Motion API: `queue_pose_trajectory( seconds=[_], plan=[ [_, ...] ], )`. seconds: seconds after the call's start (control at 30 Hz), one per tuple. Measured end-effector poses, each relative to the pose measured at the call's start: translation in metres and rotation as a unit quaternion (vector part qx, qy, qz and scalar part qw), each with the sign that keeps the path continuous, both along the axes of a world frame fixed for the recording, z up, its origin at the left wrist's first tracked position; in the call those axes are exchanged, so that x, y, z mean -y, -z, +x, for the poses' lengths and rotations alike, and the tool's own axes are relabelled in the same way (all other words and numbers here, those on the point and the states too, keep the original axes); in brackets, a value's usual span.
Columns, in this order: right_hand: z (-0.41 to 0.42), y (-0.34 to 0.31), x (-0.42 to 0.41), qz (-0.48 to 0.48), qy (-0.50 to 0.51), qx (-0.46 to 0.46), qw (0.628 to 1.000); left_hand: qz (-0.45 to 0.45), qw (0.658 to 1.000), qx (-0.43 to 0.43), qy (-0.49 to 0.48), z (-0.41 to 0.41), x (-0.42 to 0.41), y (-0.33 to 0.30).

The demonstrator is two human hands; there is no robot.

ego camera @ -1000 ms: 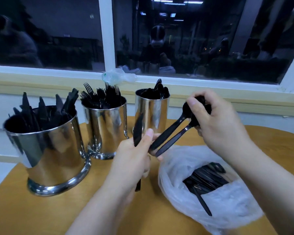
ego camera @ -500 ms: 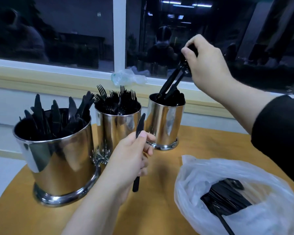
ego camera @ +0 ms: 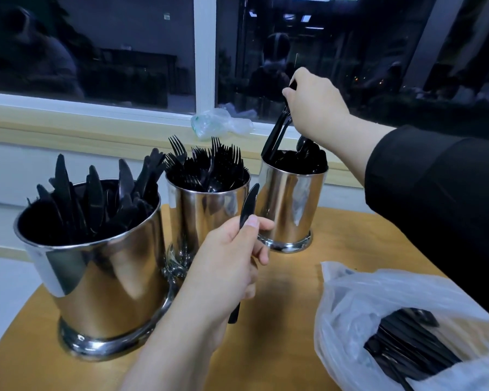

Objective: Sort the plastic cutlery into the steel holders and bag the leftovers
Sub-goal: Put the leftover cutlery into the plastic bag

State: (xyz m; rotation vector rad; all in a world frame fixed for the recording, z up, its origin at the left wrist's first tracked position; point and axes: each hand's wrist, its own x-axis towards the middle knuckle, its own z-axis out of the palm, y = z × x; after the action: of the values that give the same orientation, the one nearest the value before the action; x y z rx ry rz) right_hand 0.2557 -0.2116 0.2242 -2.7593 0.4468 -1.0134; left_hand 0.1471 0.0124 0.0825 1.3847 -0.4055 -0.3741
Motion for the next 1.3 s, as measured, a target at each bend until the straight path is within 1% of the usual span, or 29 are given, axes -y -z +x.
queue_pose_trajectory(
  seconds=[0.1,0.27,0.37,0.43,0.5,0.6,0.67,0.7,0.73,0.8,0.87,0.9,0.97,1.03,1.07,1.13,1.17,1.23,1.3],
  plan=[
    [0.001,-0.005,0.003,-0.033,0.001,-0.038,0.999,-0.001,1.000,0.001,0.002,0.000,-0.001,0.002],
    [0.001,0.011,-0.003,-0.101,0.008,-0.135,0.986,-0.001,1.000,-0.010,-0.001,0.000,-0.002,0.000],
    [-0.002,0.023,-0.011,-0.112,0.012,-0.181,0.977,-0.003,1.000,-0.014,-0.001,-0.001,-0.003,-0.002],
    [-0.006,0.029,-0.015,-0.148,0.036,-0.220,0.964,-0.002,1.000,-0.011,0.000,-0.001,-0.004,-0.002],
    [-0.010,0.032,-0.020,-0.194,0.048,-0.274,0.941,-0.004,1.000,-0.013,-0.001,0.000,-0.006,-0.001],
    [-0.015,0.033,-0.025,-0.213,0.040,-0.330,0.919,-0.003,1.000,-0.013,0.000,0.001,-0.007,-0.001],
    [-0.016,0.030,-0.025,-0.203,0.030,-0.326,0.923,-0.002,1.000,-0.010,-0.002,0.001,-0.007,-0.001],
    [-0.016,0.027,-0.025,-0.195,0.019,-0.304,0.932,0.000,1.000,-0.007,-0.004,0.002,-0.006,-0.001],
    [-0.018,0.023,-0.026,-0.185,0.005,-0.266,0.946,0.002,1.000,-0.008,-0.005,0.002,-0.005,-0.001],
    [-0.027,0.013,-0.030,-0.154,-0.033,-0.156,0.975,-0.009,1.000,-0.020,-0.008,0.003,-0.002,-0.003],
    [-0.051,0.009,-0.033,-0.087,-0.082,-0.067,0.991,-0.026,0.998,-0.050,-0.013,0.000,0.003,-0.004],
    [-0.068,0.009,-0.034,-0.064,-0.103,-0.044,0.992,-0.029,0.998,-0.055,-0.014,-0.002,0.006,-0.003],
    [-0.112,0.017,-0.038,-0.046,-0.122,-0.030,0.991,-0.015,0.999,-0.042,-0.010,-0.010,0.011,-0.001],
    [-0.162,0.033,-0.034,-0.032,-0.114,-0.039,0.992,0.013,1.000,-0.004,0.000,-0.023,0.015,0.002],
    [-0.188,0.043,-0.031,-0.014,-0.107,-0.059,0.992,0.030,0.999,0.021,0.008,-0.030,0.016,0.003],
    [-0.235,0.066,-0.025,0.043,-0.075,-0.134,0.987,0.056,0.997,0.052,0.021,-0.046,0.018,0.007],
    [-0.256,0.078,-0.024,0.067,-0.049,-0.177,0.981,0.063,0.996,0.056,0.023,-0.053,0.020,0.010],
    [-0.289,0.101,-0.025,0.084,-0.005,-0.252,0.964,0.067,0.997,0.043,0.021,-0.067,0.023,0.016],
    [-0.307,0.120,-0.031,0.097,0.020,-0.294,0.951,0.060,0.998,0.011,0.021,-0.077,0.028,0.020]
  ],
)
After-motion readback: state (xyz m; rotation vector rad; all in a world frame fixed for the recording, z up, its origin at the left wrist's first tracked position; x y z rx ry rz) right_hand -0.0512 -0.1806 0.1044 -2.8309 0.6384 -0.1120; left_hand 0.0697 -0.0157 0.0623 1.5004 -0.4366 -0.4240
